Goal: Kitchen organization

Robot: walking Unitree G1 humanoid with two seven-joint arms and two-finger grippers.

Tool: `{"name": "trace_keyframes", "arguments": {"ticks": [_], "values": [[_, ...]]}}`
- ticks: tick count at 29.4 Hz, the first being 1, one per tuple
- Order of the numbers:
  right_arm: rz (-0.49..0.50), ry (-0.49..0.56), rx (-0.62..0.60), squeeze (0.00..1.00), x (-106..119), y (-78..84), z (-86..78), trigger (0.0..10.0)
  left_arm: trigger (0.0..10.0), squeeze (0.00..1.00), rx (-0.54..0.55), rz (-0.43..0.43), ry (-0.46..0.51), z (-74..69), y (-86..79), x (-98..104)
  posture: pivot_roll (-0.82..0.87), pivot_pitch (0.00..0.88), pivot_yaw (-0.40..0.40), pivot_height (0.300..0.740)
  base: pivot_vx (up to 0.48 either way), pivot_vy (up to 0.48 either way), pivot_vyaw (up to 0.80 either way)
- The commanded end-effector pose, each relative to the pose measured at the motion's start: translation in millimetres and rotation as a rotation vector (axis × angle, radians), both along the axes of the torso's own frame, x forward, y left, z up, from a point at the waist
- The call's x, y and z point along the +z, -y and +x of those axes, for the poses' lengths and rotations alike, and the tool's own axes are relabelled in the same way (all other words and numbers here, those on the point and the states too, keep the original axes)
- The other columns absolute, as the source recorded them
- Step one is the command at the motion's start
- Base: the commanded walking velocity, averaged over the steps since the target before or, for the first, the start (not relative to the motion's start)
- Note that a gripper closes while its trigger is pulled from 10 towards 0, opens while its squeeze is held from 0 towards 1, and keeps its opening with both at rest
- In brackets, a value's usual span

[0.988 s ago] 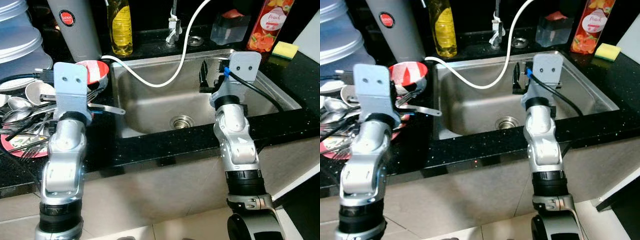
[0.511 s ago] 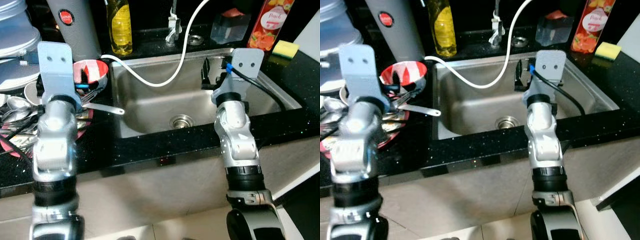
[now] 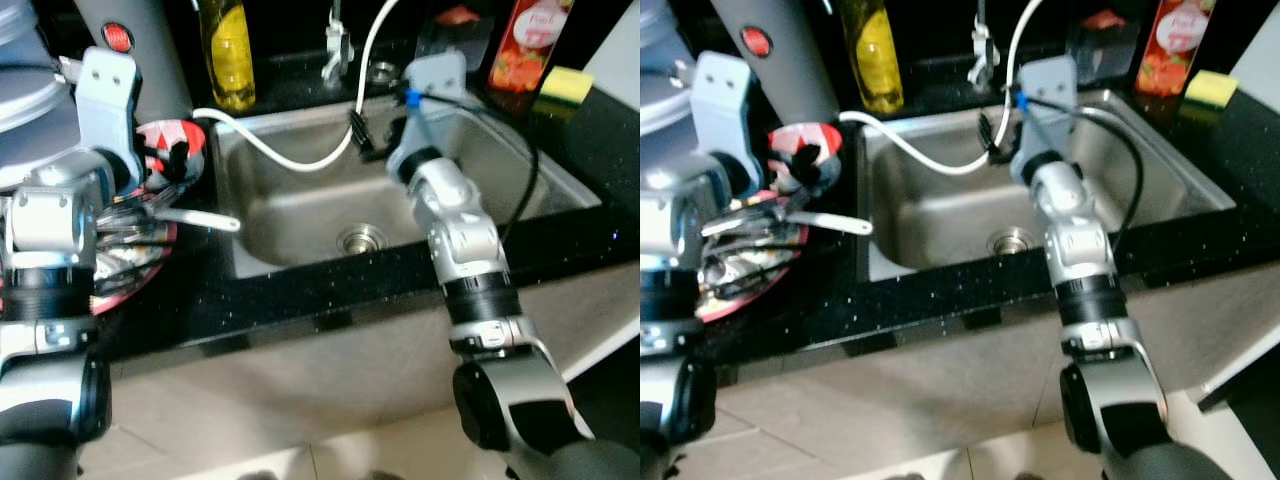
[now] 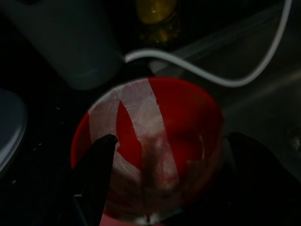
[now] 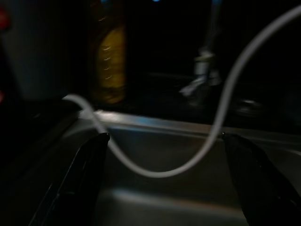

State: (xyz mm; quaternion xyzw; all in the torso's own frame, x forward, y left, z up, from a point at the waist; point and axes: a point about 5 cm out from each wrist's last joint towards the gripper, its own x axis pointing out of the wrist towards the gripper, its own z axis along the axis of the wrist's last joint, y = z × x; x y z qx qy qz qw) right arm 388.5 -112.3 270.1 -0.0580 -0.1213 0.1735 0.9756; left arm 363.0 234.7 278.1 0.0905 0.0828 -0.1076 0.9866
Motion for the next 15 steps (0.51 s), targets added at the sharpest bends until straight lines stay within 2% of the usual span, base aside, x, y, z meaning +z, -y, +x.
{"name": "trace_keyframes", "arguments": {"ticks": [1, 4, 8, 10, 13, 15], "values": [[-0.041, -0.024, 0.056, 0.0, 1, -6.8, 2.9, 10.0, 10.0, 0.0, -0.024, 0.021, -0.052, 2.9, -10.4, -2, 0.14, 0.12, 0.06, 0.74, 0.0, 0.0, 0.0], [-0.055, -0.015, 0.089, 0.0, 13, -11.0, 6.4, 10.0, 10.0, 0.0, -0.099, 0.078, -0.095, 10.2, -11.2, -3, 0.14, 0.159, 0.056, 0.74, 0.0, 0.0, 0.0], [-0.026, 0.012, 0.116, 0.0, 26, -17.8, 7.9, 10.0, 10.0, 0.0, -0.222, 0.169, -0.126, 17.7, -3.8, -5, 0.13, 0.187, 0.066, 0.74, 0.0, 0.0, 0.0], [-0.026, 0.012, 0.116, 0.0, 26, -17.8, 7.9, 10.0, 10.0, 0.0, -0.222, 0.169, -0.126, 17.7, -3.8, -5, 0.13, 0.187, 0.066, 0.74, 0.0, 0.0, 0.0], [-0.01, 0.03, 0.127, 0.0, 29, -22.0, 6.1, 10.0, 10.0, 0.0, -0.238, 0.258, -0.142, 22.8, -2.1, -9, 0.13, 0.193, 0.078, 0.74, 0.0, 0.0, 0.0], [-0.008, 0.033, 0.13, 0.0, 29, -22.0, 5.8, 10.0, 10.0, 0.0, -0.233, 0.273, -0.138, 24.0, -2.9, -8, 0.13, 0.191, 0.086, 0.74, 0.0, 0.0, 0.0]]}}
